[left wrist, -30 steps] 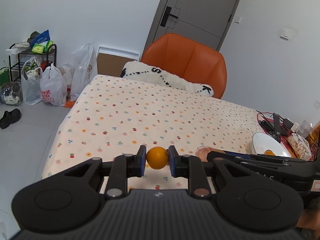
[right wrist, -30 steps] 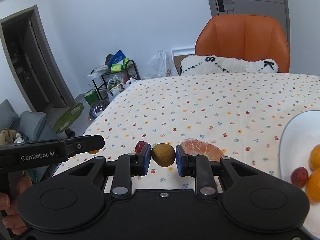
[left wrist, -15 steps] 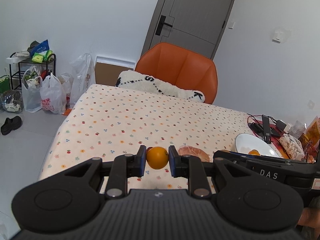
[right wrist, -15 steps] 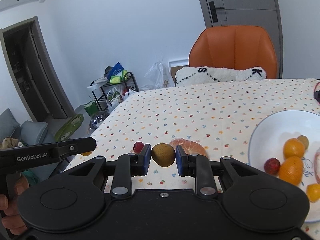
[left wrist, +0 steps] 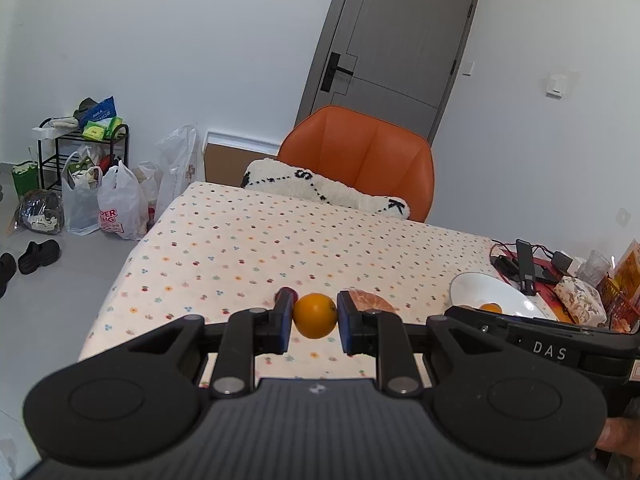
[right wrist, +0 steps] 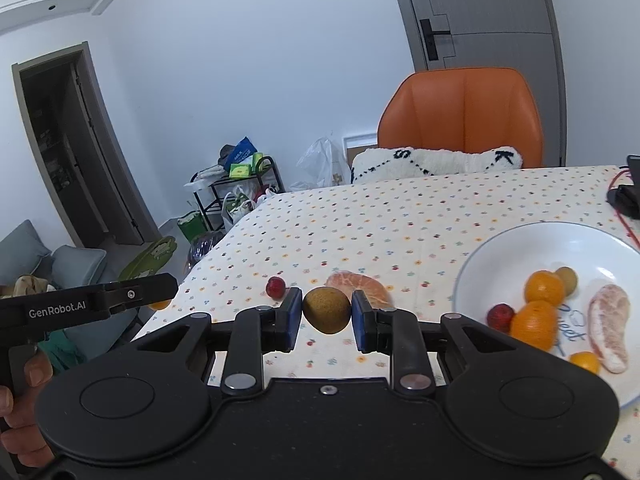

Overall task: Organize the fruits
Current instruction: 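Carry the small orange and kiwi in both tools over the plate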

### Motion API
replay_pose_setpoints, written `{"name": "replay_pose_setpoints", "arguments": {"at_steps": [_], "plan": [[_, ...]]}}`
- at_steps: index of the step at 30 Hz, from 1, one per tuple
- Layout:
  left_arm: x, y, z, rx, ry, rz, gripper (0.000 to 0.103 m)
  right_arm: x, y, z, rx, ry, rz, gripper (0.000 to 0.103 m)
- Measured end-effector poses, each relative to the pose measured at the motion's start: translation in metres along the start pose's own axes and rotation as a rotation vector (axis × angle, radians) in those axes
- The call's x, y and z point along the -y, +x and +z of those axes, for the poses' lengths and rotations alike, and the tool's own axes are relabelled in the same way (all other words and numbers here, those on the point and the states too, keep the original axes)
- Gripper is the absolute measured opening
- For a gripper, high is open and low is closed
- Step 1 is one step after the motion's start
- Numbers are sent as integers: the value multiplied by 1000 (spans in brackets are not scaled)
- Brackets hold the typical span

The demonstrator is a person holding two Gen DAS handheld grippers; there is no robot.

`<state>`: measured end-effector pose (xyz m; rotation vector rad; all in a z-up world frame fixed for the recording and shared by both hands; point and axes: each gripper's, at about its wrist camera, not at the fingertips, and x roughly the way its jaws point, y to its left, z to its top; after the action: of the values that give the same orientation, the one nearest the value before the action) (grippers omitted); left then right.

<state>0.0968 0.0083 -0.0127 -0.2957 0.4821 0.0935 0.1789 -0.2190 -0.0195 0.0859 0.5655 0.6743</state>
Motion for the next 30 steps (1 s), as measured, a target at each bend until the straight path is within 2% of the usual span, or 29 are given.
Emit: {"name": "replay_pose_setpoints", "arguments": {"at_steps": [12,30], "plan": [[46,-3,-6,12,55,-28,22,33,-29,-6,45,36,-24,25],[108,43,-14,-53,121,-119,22,93,-46,-14,70,115,-126,25]]}}
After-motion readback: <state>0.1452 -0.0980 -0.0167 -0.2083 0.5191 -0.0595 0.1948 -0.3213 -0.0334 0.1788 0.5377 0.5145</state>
